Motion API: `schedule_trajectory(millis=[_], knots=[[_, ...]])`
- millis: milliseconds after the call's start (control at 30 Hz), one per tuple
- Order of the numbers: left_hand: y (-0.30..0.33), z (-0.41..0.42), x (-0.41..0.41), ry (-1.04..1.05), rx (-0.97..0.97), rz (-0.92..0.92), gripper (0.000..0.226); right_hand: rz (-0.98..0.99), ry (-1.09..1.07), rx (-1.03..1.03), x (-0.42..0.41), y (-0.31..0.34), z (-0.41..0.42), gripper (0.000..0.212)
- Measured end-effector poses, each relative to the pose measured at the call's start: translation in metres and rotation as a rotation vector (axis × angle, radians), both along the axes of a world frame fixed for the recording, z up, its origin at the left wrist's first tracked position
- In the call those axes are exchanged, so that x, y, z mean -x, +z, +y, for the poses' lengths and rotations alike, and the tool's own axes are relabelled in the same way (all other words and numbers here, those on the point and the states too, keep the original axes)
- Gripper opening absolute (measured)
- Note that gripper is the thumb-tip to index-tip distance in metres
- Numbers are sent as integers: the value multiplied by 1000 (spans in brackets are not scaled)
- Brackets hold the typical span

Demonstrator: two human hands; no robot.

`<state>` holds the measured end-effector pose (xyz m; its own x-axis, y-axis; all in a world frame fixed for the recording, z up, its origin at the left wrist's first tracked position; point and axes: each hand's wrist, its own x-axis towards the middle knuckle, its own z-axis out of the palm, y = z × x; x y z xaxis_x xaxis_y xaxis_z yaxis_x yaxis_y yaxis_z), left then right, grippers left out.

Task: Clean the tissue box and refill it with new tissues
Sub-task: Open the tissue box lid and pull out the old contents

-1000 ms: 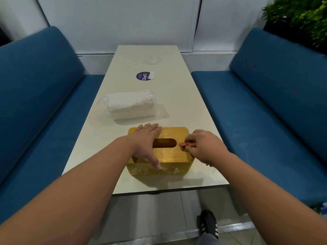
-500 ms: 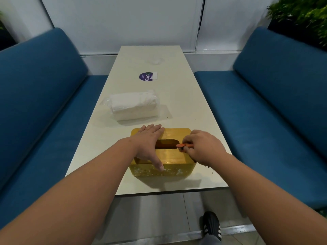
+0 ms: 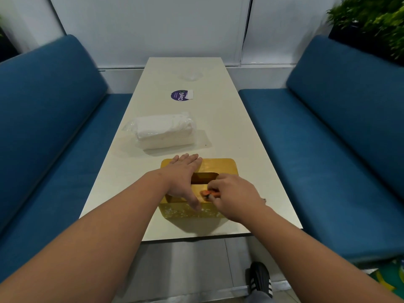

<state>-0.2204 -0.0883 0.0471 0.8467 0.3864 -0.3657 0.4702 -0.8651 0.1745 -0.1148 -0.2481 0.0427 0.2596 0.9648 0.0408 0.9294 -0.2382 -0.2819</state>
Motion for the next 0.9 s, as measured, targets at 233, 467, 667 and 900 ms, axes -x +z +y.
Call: schedule_trajectory(millis=[233, 467, 667, 900], knots=[[0, 3, 2, -7, 8, 9, 142, 31, -20, 96, -16, 4, 0, 22], [2, 3, 5, -15, 3, -16, 141, 19, 26, 61, -7, 2, 5, 22], [7, 11, 27, 18, 20, -3, 139, 39, 1, 108, -17, 5, 0, 23], [14, 6, 26, 47, 9, 25, 138, 27, 93, 62, 20, 5, 26, 20]])
